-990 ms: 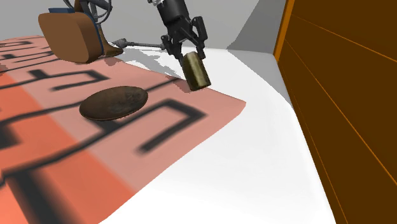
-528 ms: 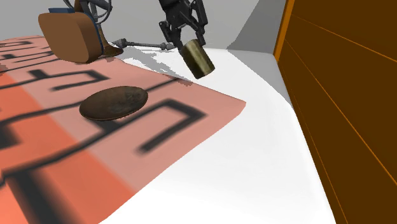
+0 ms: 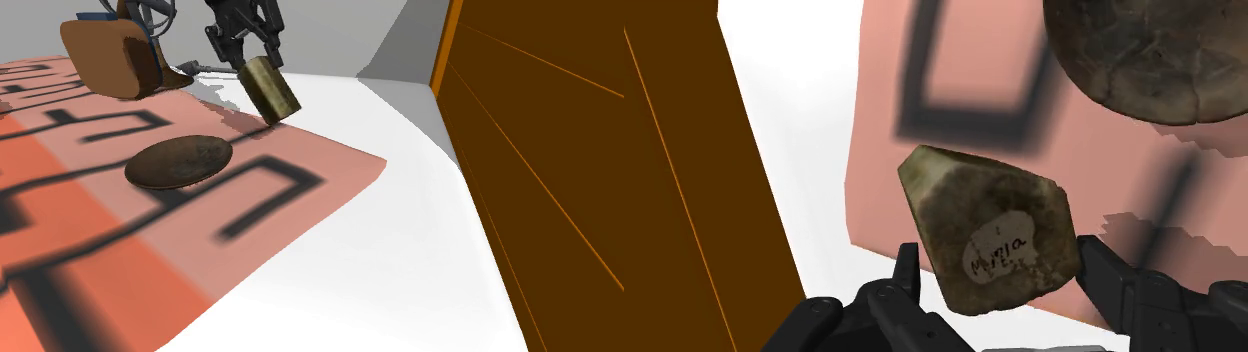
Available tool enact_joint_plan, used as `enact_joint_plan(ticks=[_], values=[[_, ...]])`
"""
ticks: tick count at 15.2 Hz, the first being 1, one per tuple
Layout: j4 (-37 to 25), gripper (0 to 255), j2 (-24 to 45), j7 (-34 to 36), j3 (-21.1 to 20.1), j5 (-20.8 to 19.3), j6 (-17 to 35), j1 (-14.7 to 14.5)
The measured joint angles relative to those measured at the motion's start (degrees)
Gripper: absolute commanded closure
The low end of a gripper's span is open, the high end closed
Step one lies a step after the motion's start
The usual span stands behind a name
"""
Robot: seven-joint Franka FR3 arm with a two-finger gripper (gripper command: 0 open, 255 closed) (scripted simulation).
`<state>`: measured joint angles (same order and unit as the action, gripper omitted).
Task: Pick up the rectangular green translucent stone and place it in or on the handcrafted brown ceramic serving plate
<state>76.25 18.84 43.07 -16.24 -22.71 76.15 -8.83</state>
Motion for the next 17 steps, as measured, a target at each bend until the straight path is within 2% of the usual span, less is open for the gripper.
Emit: enact_joint_plan(ticks=[5,13,17], values=[[4.17,255,-3.28,5.73,-2.28,2.16,-0.8,-3.04],[4.64,255,-4.85,15.83,-6.44,5.4,-4.59,-9.3],[7.32,255,-5.25,17.58,-6.91,6.05,-2.66,-9.8]])
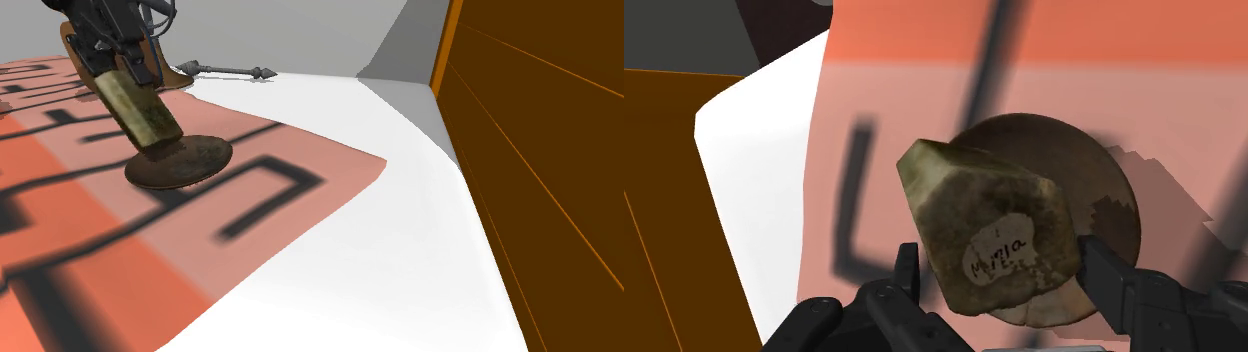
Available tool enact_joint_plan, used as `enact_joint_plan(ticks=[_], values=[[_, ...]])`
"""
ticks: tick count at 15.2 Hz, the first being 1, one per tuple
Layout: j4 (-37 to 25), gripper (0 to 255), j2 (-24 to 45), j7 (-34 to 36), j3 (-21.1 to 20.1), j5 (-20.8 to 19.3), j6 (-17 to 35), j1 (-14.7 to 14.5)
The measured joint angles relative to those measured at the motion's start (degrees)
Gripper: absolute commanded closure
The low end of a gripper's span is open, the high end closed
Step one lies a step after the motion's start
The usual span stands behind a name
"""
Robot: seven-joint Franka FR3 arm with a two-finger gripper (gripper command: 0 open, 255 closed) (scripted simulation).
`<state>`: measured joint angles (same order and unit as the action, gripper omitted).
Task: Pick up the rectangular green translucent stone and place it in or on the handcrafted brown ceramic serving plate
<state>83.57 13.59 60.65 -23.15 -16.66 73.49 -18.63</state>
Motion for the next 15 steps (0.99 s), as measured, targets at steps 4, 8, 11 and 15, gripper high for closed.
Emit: enact_joint_plan(ticks=[4,8,11,15], values=[[4.09,255,-0.75,0.4,0.13,0.33,3.36,0.51],[7.54,255,-1.0,1.01,0.19,0.51,6.51,0.78],[9.38,255,-0.88,1.57,0.18,0.45,8.64,0.82],[10.69,255,-0.72,2.0,0.14,0.35,10.33,0.85]])
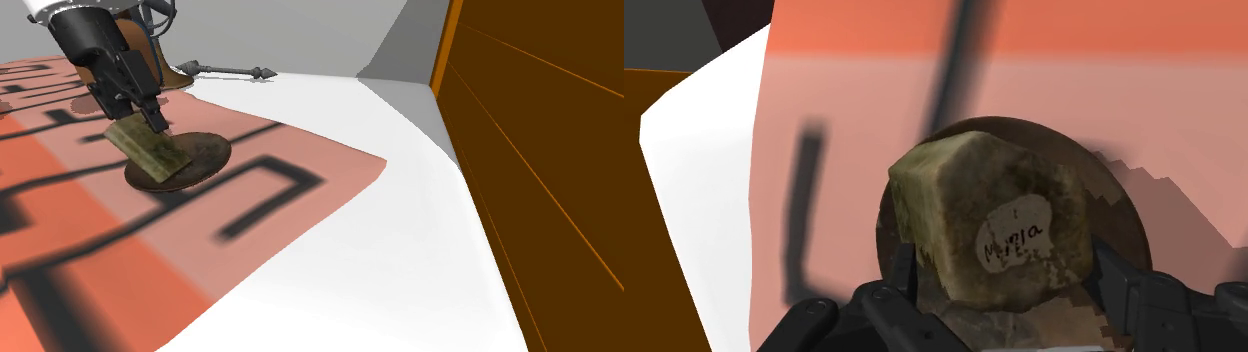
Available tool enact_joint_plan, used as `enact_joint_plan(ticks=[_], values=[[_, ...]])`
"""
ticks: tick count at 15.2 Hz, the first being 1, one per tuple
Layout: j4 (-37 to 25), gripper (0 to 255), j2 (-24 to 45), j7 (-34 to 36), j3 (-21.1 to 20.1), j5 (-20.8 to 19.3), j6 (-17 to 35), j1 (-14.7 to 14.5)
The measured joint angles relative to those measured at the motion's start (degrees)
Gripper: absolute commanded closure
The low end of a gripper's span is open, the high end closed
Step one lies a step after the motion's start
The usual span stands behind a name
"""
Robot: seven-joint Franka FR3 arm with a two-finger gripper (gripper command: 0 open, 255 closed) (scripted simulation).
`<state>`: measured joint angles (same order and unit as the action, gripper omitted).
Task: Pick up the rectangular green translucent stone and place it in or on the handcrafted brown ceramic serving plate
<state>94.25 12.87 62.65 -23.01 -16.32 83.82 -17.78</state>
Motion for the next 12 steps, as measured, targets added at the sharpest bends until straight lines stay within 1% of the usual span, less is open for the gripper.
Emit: enact_joint_plan(ticks=[5,6,12], values=[[0.43,255,-0.19,0.05,-0.05,0.09,0.23,0.06],[0.32,0,-0.15,-0.02,-0.02,0.04,0.18,0.1],[0.61,0,0.17,-0.02,0.06,0.05,0.29,0.16]])
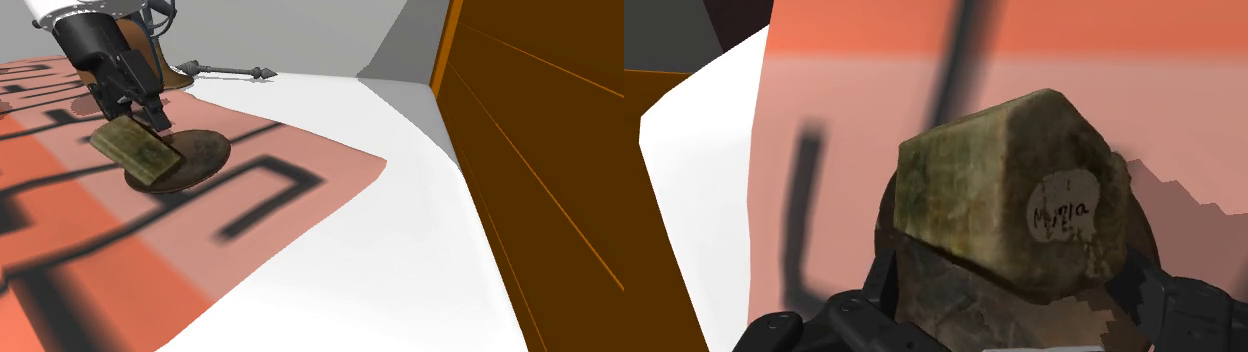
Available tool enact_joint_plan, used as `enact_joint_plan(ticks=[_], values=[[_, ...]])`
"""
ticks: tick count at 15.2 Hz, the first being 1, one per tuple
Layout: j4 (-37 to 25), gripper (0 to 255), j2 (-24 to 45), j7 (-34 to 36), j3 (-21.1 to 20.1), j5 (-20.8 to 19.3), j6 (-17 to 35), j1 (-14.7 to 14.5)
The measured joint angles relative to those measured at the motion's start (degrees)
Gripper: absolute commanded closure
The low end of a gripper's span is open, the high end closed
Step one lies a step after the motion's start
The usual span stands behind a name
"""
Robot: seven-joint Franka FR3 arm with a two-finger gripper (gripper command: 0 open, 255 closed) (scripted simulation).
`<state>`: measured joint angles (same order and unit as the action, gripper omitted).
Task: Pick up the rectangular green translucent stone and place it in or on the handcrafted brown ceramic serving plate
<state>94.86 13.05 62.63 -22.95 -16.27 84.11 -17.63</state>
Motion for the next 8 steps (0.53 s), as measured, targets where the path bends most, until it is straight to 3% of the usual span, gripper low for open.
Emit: enact_joint_plan(ticks=[4,8], values=[[-8.5,0,2.83,0.42,-0.52,-0.67,-6.04,-1.71],[-11.25,0,3.64,0.23,-0.55,-0.94,-8.09,-2.09]])
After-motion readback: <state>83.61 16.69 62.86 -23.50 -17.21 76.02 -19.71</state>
